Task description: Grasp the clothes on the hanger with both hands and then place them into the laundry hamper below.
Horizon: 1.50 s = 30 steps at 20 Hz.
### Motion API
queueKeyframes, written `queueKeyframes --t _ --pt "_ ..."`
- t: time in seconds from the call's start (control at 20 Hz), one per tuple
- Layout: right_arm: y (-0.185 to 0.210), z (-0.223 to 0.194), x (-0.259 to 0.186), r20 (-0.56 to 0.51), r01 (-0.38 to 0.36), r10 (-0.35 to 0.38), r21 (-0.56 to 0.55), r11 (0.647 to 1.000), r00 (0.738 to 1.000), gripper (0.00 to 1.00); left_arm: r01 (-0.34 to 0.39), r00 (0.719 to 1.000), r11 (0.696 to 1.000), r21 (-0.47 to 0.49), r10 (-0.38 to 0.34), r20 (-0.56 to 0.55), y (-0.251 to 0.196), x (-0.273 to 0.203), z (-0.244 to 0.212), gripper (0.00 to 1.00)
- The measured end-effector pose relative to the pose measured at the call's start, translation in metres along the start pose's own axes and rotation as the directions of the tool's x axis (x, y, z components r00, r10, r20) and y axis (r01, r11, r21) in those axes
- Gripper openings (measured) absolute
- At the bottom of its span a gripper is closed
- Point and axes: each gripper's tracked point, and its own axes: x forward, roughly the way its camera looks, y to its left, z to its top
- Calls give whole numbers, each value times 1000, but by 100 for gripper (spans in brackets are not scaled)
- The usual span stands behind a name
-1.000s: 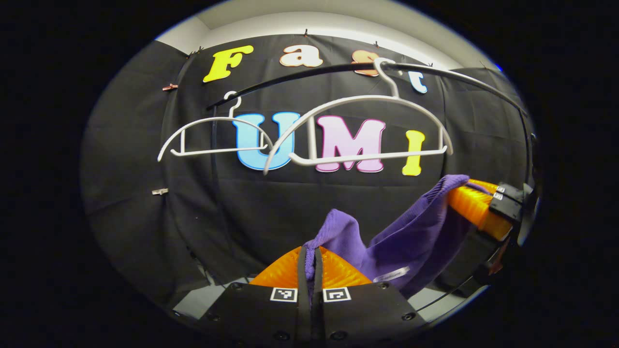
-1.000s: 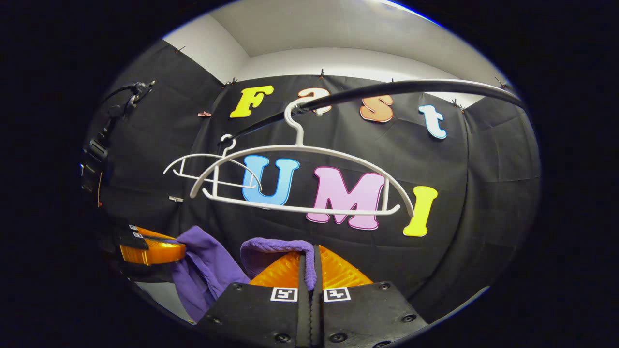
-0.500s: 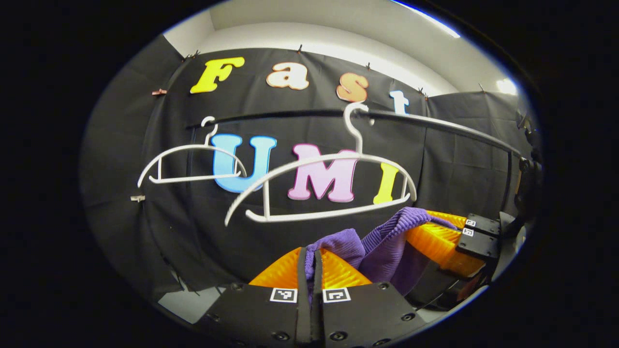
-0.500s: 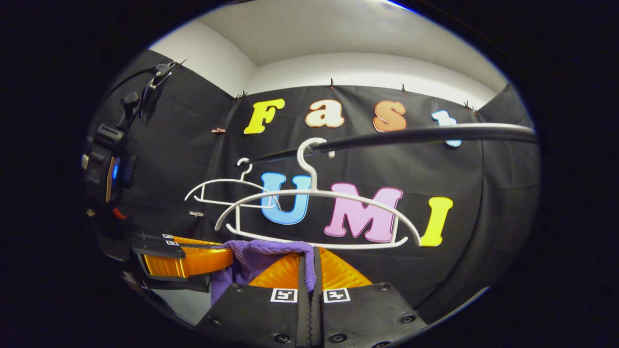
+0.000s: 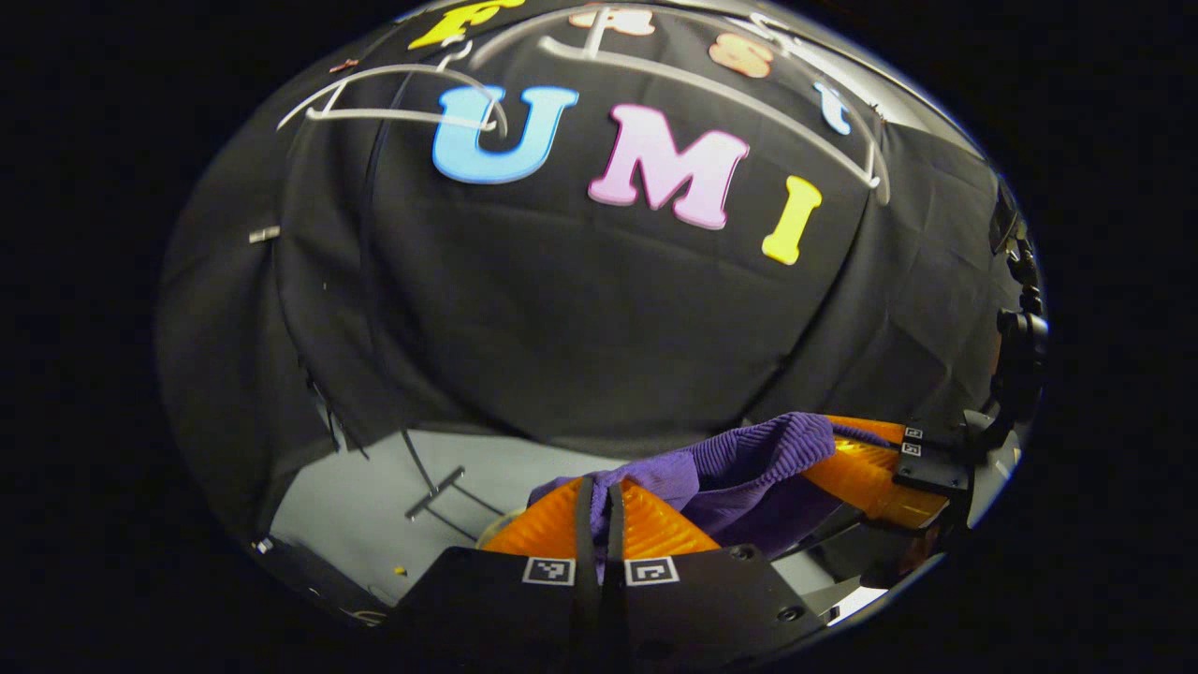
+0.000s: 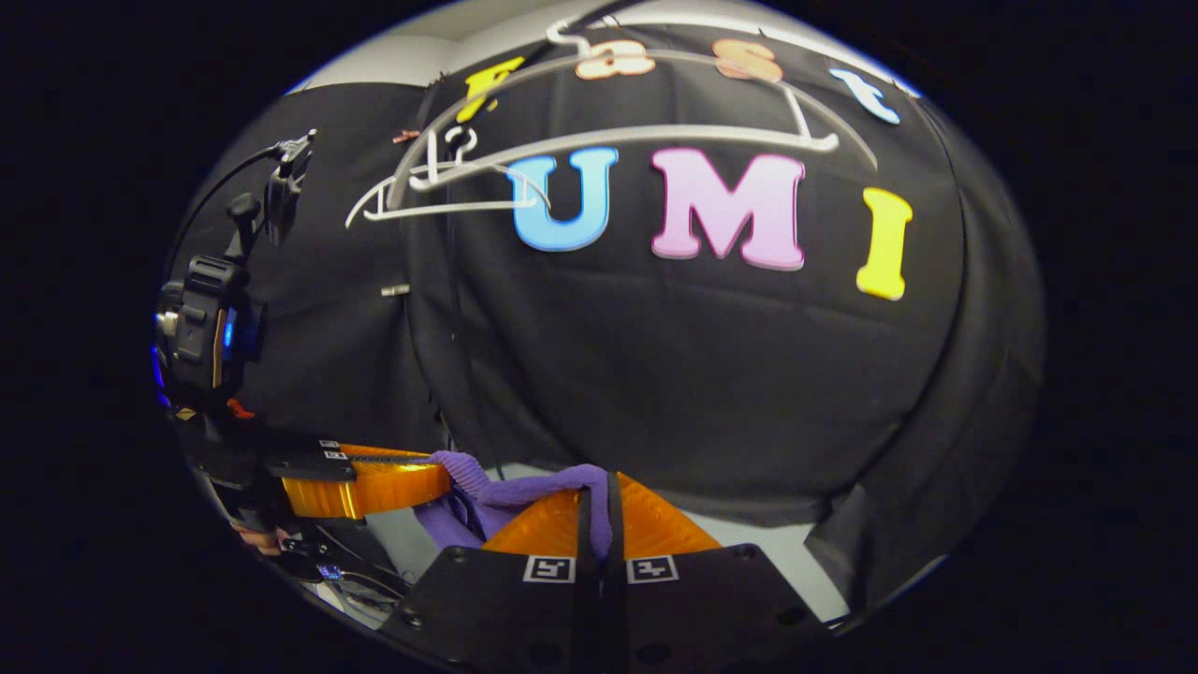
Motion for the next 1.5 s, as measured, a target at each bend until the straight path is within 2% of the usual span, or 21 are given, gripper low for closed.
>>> queueKeyframes --t 0.1,0.25,0.4,0.55,0.65,0.7,0.75,0.8,0.85,0.9,0.95,1.2,1.5 --pt "-7 -39 17 -91 7 -5 22 1000 996 5 -28 996 1000 13 29 -80 7 24 -36 5" --pt "-15 -96 32 -219 25 -17 34 999 976 5 -49 981 999 14 51 -189 14 58 -80 5" --pt "-15 -145 41 -361 44 -37 10 999 932 5 -79 952 997 24 82 -293 23 76 -122 5" --pt "-18 -184 51 -463 57 -33 38 998 886 6 -108 916 993 50 119 -384 23 79 -148 5" --pt "-14 -186 41 -505 67 -33 50 997 862 9 -123 890 990 64 139 -434 23 83 -166 6" --pt "-11 -190 40 -518 63 -21 63 996 855 12 -128 890 990 66 144 -433 23 86 -168 10" --pt "-7 -191 36 -537 52 -7 69 996 843 34 -127 888 990 67 144 -436 22 88 -169 17" --pt "-7 -203 35 -557 42 1 65 997 831 56 -141 886 987 76 160 -435 28 103 -172 42" --pt "-11 -206 30 -563 44 -5 57 997 826 78 -149 884 985 87 172 -434 30 88 -169 68" --pt "-17 -205 33 -564 58 -24 42 997 825 100 -153 882 984 90 177 -437 31 87 -170 94" --pt "-19 -204 33 -563 67 -33 40 997 826 96 -152 880 984 88 175 -442 31 87 -170 97" --pt "-15 -193 28 -545 127 -69 69 990 835 97 -142 885 987 79 162 -436 28 81 -161 96" --pt "-1 -155 4 -461 188 -128 86 978 878 100 -92 930 994 63 108 -352 19 51 -135 96"
